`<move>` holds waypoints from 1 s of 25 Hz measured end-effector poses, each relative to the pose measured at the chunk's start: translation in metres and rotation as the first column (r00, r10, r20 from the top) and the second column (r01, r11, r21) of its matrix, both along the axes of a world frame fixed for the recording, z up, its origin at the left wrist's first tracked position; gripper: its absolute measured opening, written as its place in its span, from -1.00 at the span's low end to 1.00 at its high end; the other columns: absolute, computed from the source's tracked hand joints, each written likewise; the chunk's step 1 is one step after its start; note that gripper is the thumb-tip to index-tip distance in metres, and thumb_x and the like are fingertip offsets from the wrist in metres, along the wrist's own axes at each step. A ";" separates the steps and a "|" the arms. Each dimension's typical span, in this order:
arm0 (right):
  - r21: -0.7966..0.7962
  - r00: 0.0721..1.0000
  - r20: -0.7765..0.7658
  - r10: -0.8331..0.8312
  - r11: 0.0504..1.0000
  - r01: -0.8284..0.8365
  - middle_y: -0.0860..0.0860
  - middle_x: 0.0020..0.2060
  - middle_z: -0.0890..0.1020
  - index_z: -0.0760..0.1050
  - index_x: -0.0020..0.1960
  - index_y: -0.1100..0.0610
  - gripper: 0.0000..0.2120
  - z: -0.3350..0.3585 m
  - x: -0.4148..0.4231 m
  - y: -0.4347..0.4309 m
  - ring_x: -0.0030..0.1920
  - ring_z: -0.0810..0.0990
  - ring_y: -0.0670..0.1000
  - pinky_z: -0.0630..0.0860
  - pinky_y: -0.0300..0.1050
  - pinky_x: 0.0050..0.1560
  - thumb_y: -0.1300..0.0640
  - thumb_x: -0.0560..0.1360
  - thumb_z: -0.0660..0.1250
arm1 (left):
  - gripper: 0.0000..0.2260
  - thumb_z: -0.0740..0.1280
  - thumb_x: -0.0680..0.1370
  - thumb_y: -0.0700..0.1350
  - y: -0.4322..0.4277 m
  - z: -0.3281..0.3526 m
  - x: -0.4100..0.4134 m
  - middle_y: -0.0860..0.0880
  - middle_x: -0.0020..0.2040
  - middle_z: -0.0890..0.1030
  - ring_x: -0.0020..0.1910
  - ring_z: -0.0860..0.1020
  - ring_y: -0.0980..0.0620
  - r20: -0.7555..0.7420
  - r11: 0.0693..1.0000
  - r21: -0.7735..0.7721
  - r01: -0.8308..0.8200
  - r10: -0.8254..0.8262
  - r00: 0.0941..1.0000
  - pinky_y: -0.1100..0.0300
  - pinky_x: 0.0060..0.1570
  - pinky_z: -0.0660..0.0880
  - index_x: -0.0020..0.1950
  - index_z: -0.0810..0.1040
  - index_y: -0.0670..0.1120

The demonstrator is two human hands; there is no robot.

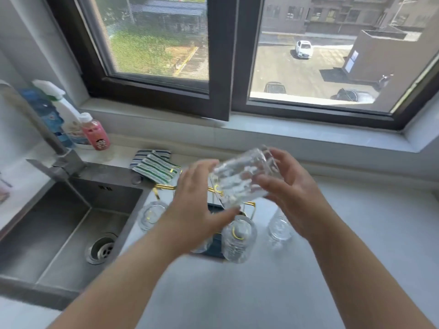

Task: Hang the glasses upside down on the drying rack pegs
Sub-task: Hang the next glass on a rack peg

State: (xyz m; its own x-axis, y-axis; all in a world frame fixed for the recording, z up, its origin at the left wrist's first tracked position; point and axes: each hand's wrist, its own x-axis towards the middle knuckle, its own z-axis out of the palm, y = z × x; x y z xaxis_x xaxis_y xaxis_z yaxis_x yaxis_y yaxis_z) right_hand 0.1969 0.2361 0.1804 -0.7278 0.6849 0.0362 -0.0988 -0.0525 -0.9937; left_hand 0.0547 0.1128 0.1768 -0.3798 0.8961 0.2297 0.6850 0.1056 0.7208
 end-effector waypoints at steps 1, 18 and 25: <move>0.080 1.000 0.024 0.001 0.997 -0.002 0.06 0.09 0.55 0.44 0.11 -0.08 -0.47 0.007 -0.027 0.001 -0.04 0.64 0.02 0.58 -0.10 -0.10 0.05 0.17 0.50 | -0.33 0.44 0.37 0.06 0.001 0.005 -0.027 0.04 0.34 0.27 0.36 0.14 0.10 -0.096 0.999 -0.033 -0.026 0.022 0.995 0.37 0.24 0.03 0.38 0.20 -0.03; 0.484 0.779 0.618 -0.107 0.832 -0.270 -0.04 0.08 0.52 0.27 0.26 -0.07 -0.20 -0.060 -0.207 0.029 -0.01 0.46 -0.01 0.35 -0.24 -0.18 0.00 0.11 0.58 | -0.44 0.53 0.29 0.03 0.045 -0.090 -0.182 0.39 0.06 0.47 0.06 0.39 0.39 0.311 0.985 -0.171 -0.018 0.071 0.948 0.29 -0.13 0.38 0.10 0.30 0.40; 0.412 0.668 0.742 -0.055 0.823 -0.390 0.02 0.14 0.52 0.29 0.22 0.04 -0.21 -0.074 -0.211 0.028 0.00 0.45 0.02 0.40 -0.10 -0.09 -0.02 0.10 0.60 | -0.37 0.58 0.21 -0.14 0.053 -0.109 -0.191 0.12 0.13 0.48 0.11 0.47 0.10 0.373 0.958 -0.286 0.032 0.081 0.924 0.25 -0.16 0.47 0.10 0.34 0.26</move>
